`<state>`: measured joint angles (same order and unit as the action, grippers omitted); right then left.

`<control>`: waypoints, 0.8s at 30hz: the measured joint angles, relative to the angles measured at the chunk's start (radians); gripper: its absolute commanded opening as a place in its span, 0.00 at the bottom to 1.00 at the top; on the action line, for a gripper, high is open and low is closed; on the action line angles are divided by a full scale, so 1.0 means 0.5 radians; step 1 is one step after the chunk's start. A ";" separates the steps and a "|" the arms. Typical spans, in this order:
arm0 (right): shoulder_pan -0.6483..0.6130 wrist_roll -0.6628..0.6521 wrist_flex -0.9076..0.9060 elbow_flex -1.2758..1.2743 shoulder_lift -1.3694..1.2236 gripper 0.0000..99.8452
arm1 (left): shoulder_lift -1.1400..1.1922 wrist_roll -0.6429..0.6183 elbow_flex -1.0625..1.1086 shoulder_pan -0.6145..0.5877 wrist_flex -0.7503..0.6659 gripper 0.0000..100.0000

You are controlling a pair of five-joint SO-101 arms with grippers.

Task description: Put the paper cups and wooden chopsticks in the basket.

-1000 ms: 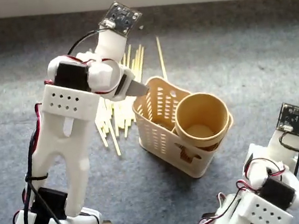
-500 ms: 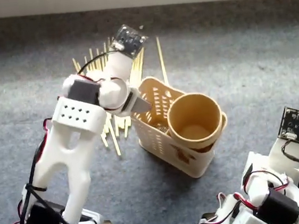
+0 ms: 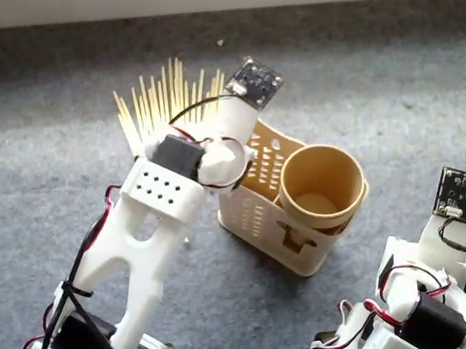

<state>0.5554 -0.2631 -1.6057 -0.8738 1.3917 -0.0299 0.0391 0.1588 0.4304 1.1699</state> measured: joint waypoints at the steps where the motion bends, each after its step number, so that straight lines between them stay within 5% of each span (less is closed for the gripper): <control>1: 0.000 0.000 -0.006 0.000 0.000 0.05 | 0.061 -0.046 -0.064 -0.003 -0.006 0.00; 10: 0.000 0.000 -0.037 0.000 0.000 0.05 | 0.681 -0.242 -1.003 -0.003 0.224 0.00; 20: -0.006 0.000 -0.037 0.000 0.000 0.05 | 1.381 -0.187 -2.274 -0.107 0.743 0.01; 24: -0.126 0.000 -0.037 -0.006 0.000 0.05 | 1.580 -0.064 -2.716 -0.107 1.040 0.09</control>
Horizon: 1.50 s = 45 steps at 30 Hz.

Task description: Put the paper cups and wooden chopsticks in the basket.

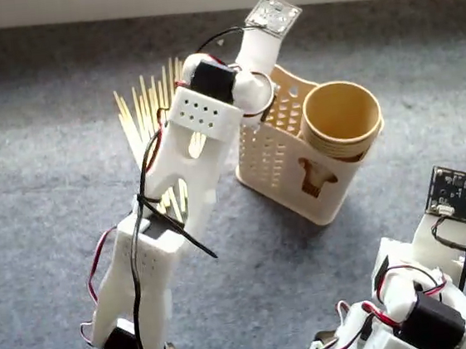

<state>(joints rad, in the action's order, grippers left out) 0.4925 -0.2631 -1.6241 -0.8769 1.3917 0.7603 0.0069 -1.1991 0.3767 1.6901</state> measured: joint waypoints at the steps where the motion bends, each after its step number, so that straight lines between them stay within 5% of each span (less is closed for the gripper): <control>1: -0.018 0.000 0.000 0.000 0.000 0.05 | 0.028 0.021 -0.089 -0.003 0.074 0.11; 10: -0.058 0.000 0.000 -0.037 0.000 0.05 | -0.009 0.064 -0.316 -0.126 0.178 0.30; 21: -0.058 0.000 0.000 -0.040 0.000 0.05 | -0.516 0.071 -0.568 -0.160 0.178 0.32; 27: -0.058 0.000 0.000 -0.040 0.000 0.05 | -0.832 0.071 -0.574 -0.506 0.178 0.32; 35: -0.061 0.000 0.064 -0.043 0.000 0.05 | -0.868 0.071 0.114 -1.126 0.178 0.33; 40: -0.074 0.000 0.144 -0.061 0.000 0.05 | -0.605 0.071 0.647 -1.188 0.114 0.33; 45: -0.077 0.000 0.368 -0.304 -0.003 0.05 | -0.276 0.071 0.706 -1.194 0.018 0.36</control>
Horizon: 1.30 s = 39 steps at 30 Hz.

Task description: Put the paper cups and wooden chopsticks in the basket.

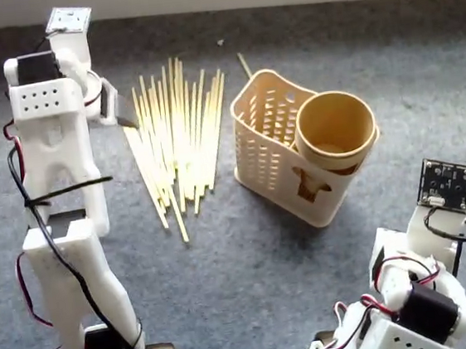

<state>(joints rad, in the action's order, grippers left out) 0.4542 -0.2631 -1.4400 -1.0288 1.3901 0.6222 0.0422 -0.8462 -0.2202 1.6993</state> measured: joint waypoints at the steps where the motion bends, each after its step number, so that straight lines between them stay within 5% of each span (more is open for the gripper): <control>1: 0.000 0.000 0.043 -0.037 0.000 0.05 | 0.071 -0.003 -0.015 0.009 -0.003 0.38; 8: 0.000 0.000 0.270 -0.264 0.000 0.05 | 0.460 -0.003 -0.144 0.258 -0.006 0.55; 18: 0.000 0.000 0.328 -0.356 -0.015 0.05 | 0.816 -0.528 -0.414 0.350 -0.006 0.48; 33: 0.000 0.000 0.328 -0.356 -0.012 0.05 | 1.040 -0.543 -0.476 0.371 -0.144 0.48; 36: 0.000 0.000 0.331 -0.362 -0.018 0.05 | 1.102 -0.433 -0.482 0.427 -0.190 0.43; 39: 0.000 0.000 0.331 -0.362 -0.018 0.05 | 1.148 -0.292 -0.485 0.448 -0.193 0.27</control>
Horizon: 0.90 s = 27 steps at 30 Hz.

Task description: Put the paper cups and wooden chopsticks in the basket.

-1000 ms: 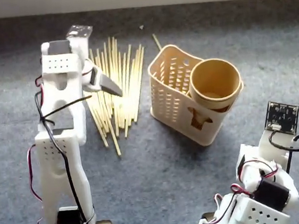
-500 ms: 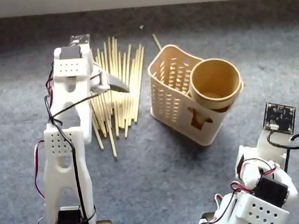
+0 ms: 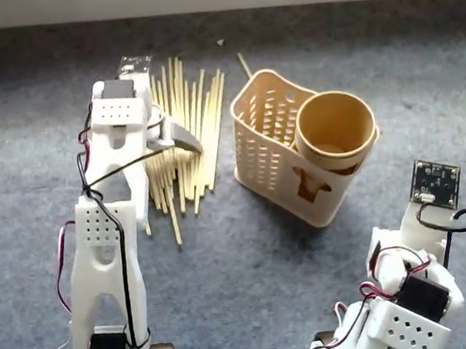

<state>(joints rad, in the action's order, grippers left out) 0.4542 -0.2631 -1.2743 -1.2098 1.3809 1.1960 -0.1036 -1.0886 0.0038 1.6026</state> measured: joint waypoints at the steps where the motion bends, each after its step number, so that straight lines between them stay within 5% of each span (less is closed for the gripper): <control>1: 0.000 0.000 0.000 0.000 0.006 0.05 | 0.006 0.034 0.000 0.000 0.000 0.21; 6: 0.000 0.000 0.000 0.000 0.003 0.05 | 0.025 0.206 -0.101 0.052 -0.006 0.00; 10: 0.000 0.000 0.000 -0.009 0.006 0.05 | 0.034 0.295 -0.132 0.101 -0.006 0.05; 27: 0.000 0.000 0.000 -0.046 0.003 0.05 | 0.031 0.381 -0.144 0.107 -0.025 0.00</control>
<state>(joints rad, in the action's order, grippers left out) 0.4542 -0.2631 -1.2743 -1.2329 1.3825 1.2114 0.0867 -1.1607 0.0575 1.5904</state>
